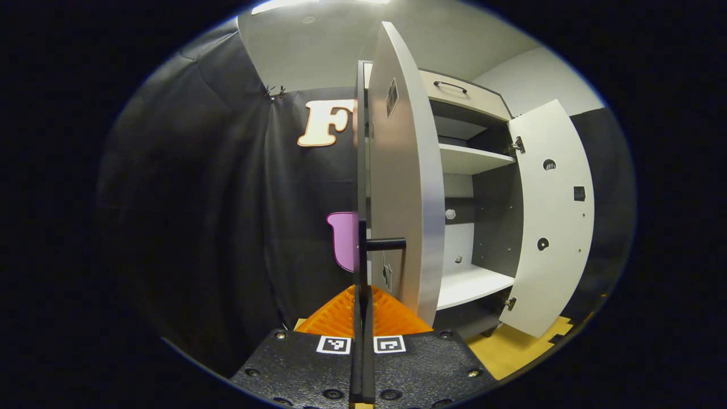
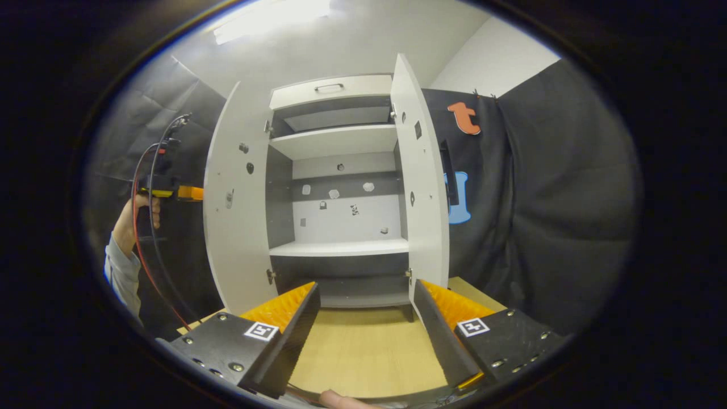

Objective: Open the right door of the double-door shoe cabinet with the right hand, and open the left door with the left hand.

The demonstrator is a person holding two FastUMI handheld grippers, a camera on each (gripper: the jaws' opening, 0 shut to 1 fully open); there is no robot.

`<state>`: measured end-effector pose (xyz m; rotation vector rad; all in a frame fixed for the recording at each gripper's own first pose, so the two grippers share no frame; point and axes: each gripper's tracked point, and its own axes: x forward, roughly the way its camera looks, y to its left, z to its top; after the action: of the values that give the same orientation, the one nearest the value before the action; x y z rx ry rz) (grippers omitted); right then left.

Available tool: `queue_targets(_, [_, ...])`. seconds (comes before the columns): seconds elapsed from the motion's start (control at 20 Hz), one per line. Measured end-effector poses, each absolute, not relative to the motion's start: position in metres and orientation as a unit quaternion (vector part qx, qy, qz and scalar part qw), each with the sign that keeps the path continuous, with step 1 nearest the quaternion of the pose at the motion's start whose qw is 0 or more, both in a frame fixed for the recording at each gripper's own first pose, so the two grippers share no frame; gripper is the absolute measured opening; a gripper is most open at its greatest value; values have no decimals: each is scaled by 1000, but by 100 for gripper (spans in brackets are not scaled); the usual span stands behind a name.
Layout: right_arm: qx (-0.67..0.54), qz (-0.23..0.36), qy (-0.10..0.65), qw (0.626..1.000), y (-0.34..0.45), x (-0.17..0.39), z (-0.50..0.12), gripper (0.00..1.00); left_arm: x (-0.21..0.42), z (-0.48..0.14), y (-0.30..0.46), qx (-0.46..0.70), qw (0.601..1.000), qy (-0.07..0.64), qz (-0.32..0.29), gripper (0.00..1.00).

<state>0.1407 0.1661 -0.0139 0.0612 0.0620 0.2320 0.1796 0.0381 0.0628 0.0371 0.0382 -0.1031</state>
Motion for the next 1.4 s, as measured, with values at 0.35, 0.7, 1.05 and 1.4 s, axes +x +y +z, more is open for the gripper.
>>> queue_targets(0.35, [26, 121, 36, 992, 169, 140, -16, 99, 168, 55, 35, 15, 997, 39, -58, 6])
queue_targets(0.7, [27, 119, 36, 992, 169, 141, -16, 98, 154, 60, 46, 16, 999, 26, -22, 59])
queue_targets(1.05, [30, 121, 30, 992, 171, 143, -11, 94, 137, 71, 47, 25, 1000, 1, 16, 87])
queue_targets(1.4, [32, 119, 17, 992, 170, 146, -3, 98, 126, 75, 23, 22, 1000, -18, 11, 94])
